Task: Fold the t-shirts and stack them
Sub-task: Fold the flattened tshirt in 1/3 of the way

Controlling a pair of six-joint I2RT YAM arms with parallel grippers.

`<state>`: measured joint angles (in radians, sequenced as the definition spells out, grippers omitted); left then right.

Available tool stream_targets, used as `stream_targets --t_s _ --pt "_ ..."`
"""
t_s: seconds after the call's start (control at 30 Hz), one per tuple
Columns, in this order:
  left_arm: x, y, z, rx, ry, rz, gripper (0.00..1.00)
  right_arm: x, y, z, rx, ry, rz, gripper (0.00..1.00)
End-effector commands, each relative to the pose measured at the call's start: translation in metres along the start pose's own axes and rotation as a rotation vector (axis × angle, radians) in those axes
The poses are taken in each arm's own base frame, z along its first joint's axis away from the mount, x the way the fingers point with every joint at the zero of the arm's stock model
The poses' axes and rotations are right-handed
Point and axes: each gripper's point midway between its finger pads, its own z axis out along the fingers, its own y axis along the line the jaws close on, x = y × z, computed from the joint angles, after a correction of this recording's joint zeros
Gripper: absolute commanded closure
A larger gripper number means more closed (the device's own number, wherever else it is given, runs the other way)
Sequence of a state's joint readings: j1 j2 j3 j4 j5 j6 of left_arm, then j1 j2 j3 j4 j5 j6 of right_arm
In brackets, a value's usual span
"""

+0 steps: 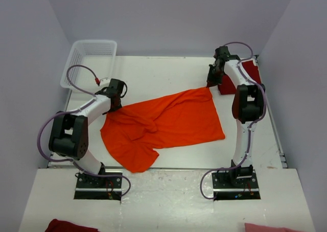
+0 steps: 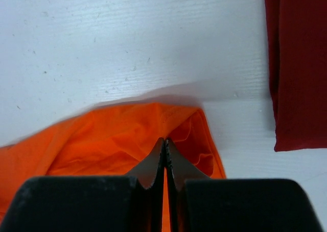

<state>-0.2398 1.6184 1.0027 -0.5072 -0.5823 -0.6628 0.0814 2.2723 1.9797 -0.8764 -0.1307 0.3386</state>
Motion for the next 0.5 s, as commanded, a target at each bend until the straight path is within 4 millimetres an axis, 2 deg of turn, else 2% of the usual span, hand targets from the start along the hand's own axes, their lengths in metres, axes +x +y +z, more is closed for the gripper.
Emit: stream_targets --t_s 0.0,0.23,0.47 --pt "-0.015 0.012 0.002 -0.062 -0.038 -0.051 0.43 -0.016 -0.001 -0.01 0.006 -0.037 -0.006 1.0" --pt "-0.017 0.025 0.005 -0.094 -0.037 -0.064 0.37 -0.013 0.004 -0.01 -0.021 -0.031 -0.012 1.0" --pt "-0.031 0.01 0.015 0.034 -0.046 -0.09 0.34 -0.011 0.005 -0.009 -0.034 -0.025 -0.013 1.0"
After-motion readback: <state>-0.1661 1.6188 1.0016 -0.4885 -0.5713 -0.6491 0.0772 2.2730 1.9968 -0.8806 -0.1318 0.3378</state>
